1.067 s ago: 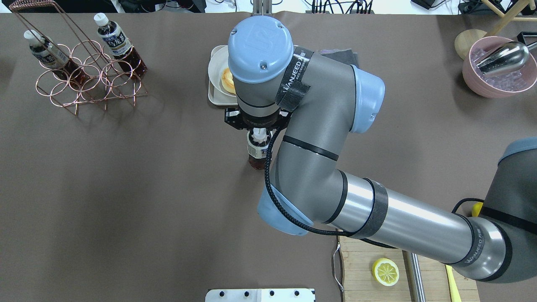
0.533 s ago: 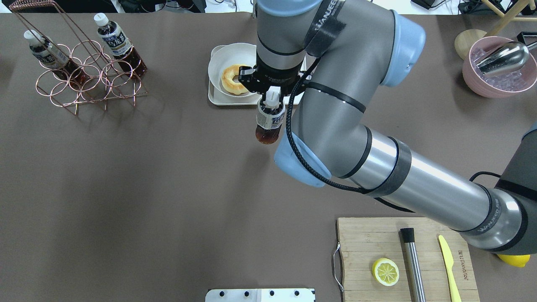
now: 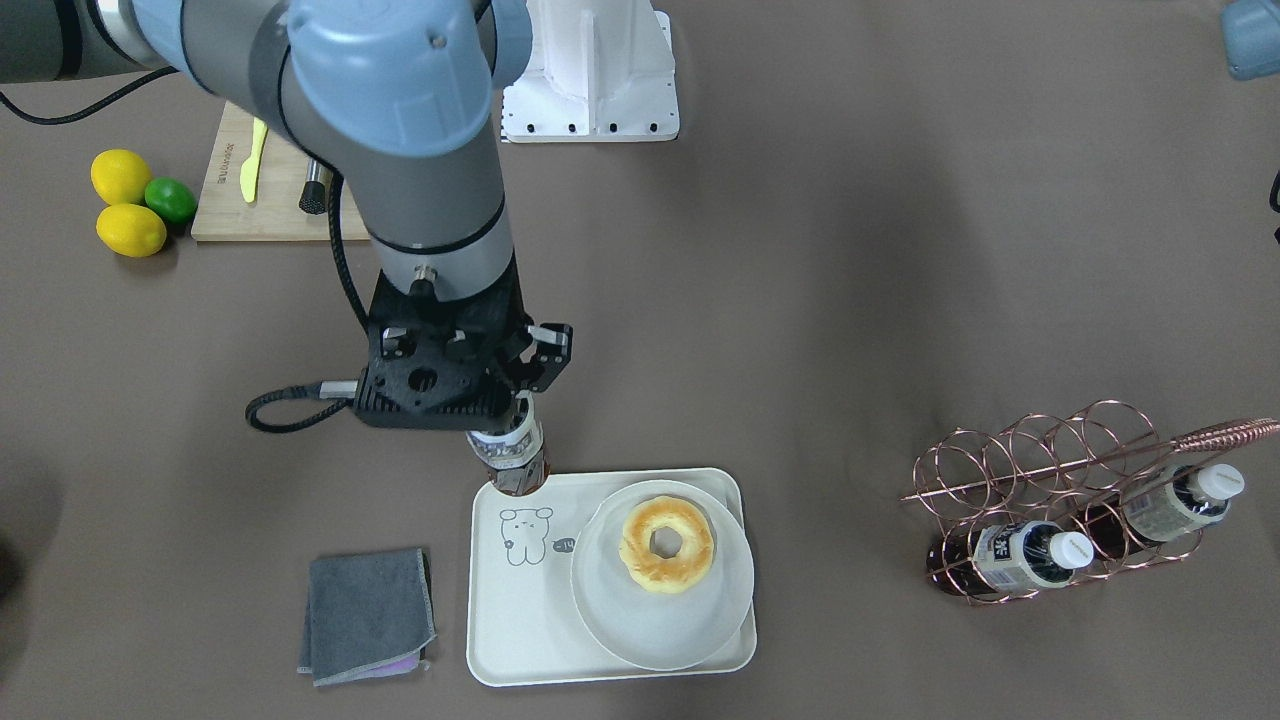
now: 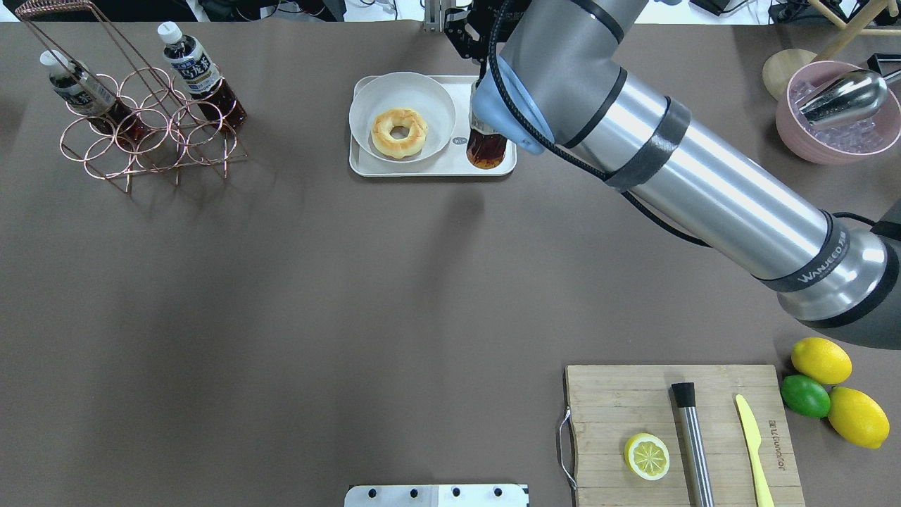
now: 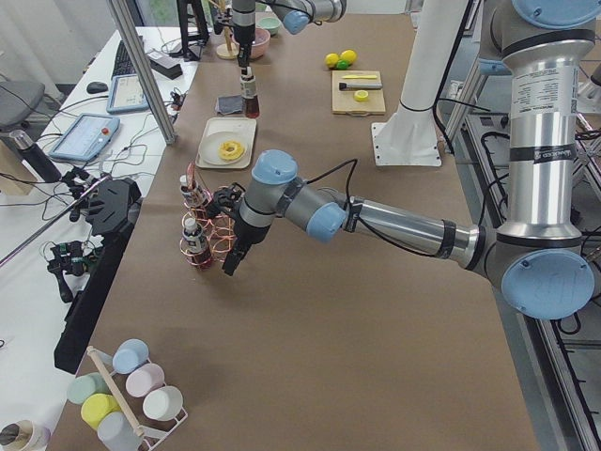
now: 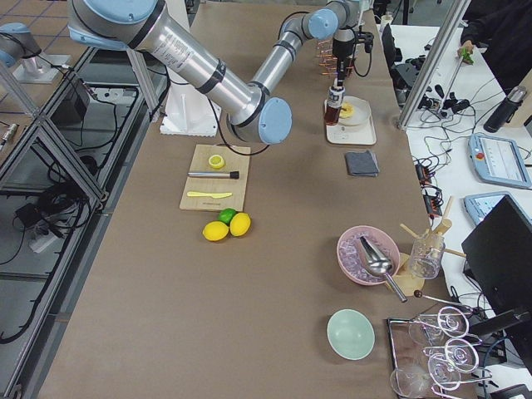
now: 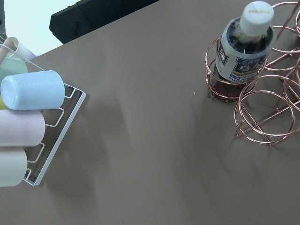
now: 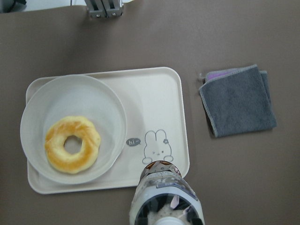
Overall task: Place tea on tray
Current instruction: 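Carry the bottle onto the white tray beside the donut bowl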
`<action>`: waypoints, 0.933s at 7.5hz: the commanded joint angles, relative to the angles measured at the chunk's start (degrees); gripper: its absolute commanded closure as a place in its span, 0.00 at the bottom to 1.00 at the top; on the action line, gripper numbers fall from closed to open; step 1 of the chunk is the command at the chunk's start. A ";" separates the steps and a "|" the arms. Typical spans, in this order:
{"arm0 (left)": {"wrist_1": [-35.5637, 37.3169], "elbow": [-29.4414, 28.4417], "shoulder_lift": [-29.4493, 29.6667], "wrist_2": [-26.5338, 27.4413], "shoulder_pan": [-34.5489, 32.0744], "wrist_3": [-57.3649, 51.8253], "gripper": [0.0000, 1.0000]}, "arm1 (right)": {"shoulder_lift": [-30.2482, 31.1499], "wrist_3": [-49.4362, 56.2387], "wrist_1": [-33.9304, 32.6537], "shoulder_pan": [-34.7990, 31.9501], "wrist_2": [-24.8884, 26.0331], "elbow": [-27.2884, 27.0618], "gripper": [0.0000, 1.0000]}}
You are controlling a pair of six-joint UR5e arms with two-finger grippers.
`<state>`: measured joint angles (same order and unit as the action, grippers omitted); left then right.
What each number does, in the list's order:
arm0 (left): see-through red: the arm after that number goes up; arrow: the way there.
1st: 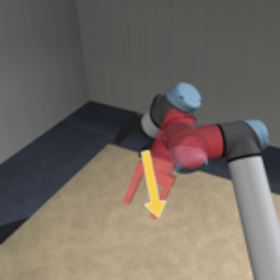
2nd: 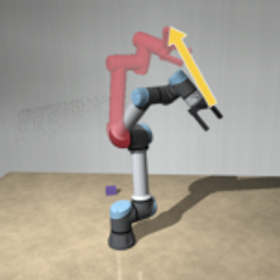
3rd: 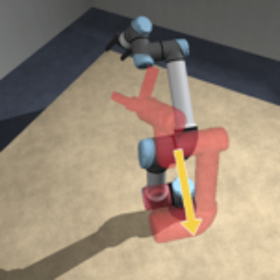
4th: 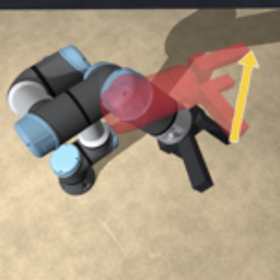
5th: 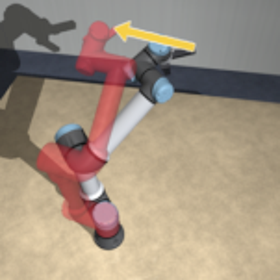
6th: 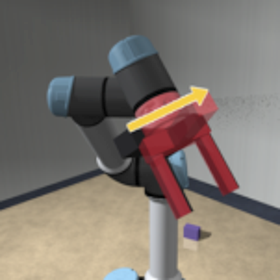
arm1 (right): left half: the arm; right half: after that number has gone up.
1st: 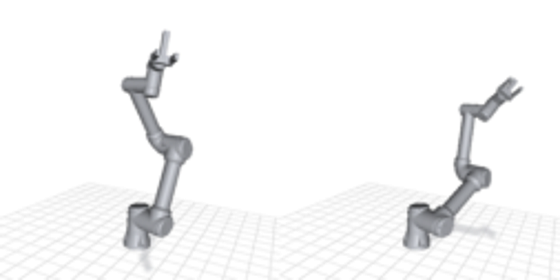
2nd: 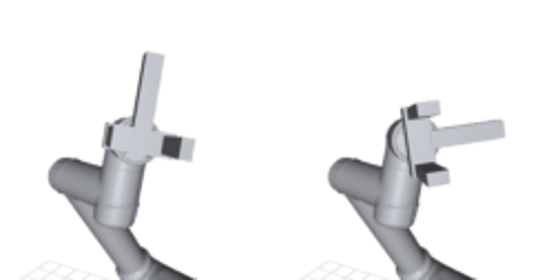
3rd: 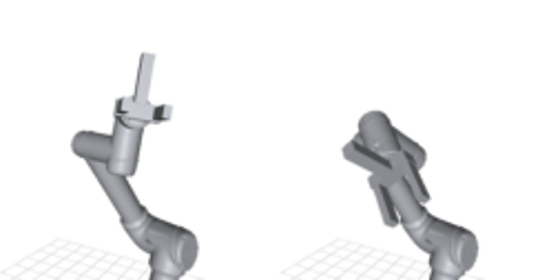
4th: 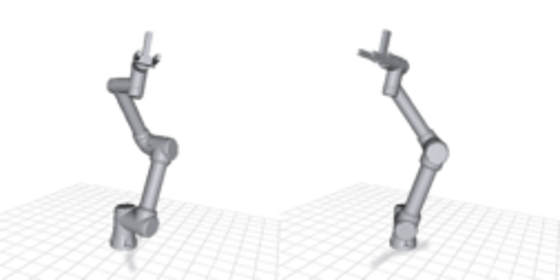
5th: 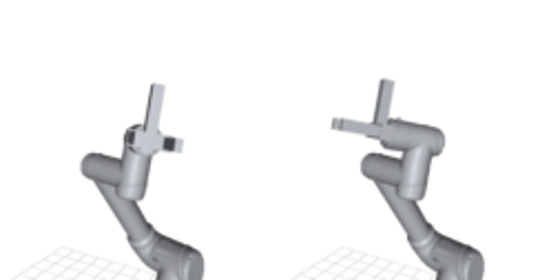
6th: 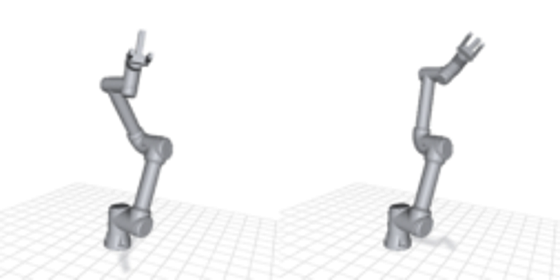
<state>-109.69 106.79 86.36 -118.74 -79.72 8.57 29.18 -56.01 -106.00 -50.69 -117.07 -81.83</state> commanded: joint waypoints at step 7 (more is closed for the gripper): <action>0.00 -0.53 0.74 0.09 0.09 0.04 0.02 | -5.36 1.87 17.05 -2.13 -0.09 22.50 1.00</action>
<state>-109.69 106.32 86.81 -118.70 -79.68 8.61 23.85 -53.98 -90.48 -53.13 -117.32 -60.49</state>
